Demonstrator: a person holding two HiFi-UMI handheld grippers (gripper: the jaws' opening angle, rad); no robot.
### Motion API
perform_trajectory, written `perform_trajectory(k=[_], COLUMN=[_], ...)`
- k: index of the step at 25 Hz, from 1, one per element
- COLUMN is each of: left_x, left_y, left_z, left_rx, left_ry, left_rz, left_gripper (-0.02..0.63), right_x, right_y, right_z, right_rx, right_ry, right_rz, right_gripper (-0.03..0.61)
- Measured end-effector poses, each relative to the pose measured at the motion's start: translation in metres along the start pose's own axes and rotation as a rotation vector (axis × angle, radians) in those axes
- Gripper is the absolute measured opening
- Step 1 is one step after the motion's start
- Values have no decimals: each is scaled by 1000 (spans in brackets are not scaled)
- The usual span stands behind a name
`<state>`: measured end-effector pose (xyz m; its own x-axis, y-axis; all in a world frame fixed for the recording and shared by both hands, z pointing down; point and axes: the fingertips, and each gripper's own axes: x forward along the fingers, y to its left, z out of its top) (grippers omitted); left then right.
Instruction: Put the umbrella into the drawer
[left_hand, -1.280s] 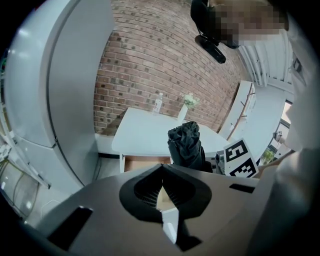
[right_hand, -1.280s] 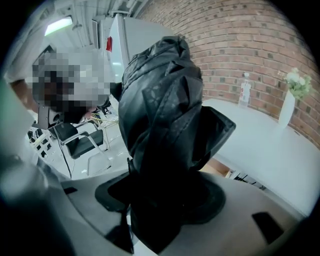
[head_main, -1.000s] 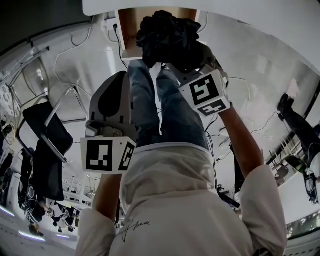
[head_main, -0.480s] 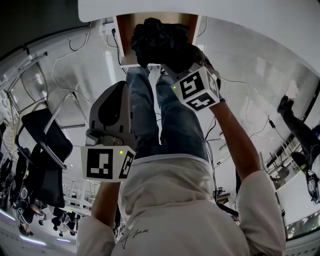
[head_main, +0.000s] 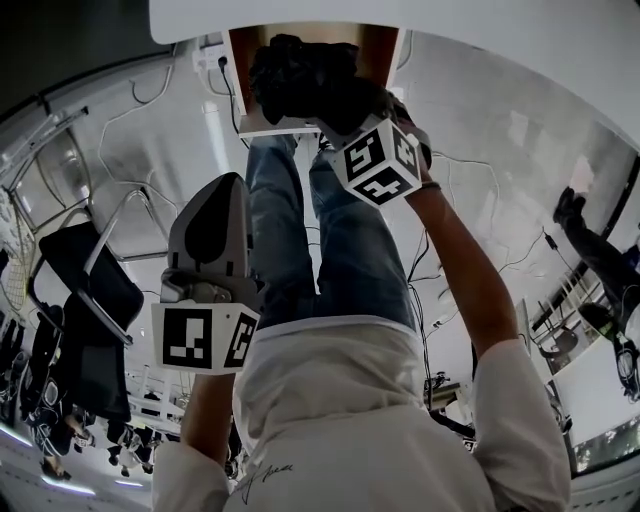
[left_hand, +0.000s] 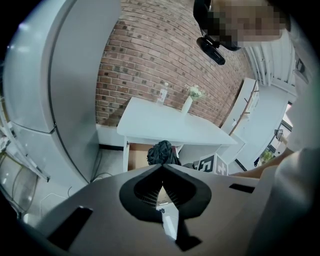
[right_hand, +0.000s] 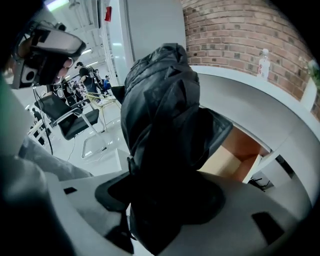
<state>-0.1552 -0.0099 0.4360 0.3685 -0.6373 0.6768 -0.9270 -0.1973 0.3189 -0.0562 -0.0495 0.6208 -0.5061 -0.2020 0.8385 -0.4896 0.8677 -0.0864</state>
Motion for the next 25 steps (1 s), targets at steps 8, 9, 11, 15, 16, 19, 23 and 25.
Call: perform_trajectory(k=[8,9,11,15,16,19,23,25], left_x=[1,2,2,3,2,0,-1,0], left_y=[9,10,11,12,12,12,14,17], left_z=[-5,-6,-7,-8,-9,-10,-10,-11], left_rx=[-4,-4,-6,-9,-10,-9,-12,-14], left_ry=[11,13,17,26,26,26,27,31], left_rz=[-4,-5,-5,-7,-8,-7,-12,-14], left_gripper=[15,15,15,15,15,15,15,15], right_x=[19,21,23,27,27,29,36,42], right_y=[-1,-2,-4,-7,-7,-7,-10,-13], right_z=[1,2,2,4,4,2,1,0], right_rx=[15,18,21,34,36,35,36,38], right_ry=[35,40,48,49,50,56,65,70], right_rz=[2,2,2,3,2,-3,-10,-13], right_gripper=[270,270,270,270,270,270,270,270])
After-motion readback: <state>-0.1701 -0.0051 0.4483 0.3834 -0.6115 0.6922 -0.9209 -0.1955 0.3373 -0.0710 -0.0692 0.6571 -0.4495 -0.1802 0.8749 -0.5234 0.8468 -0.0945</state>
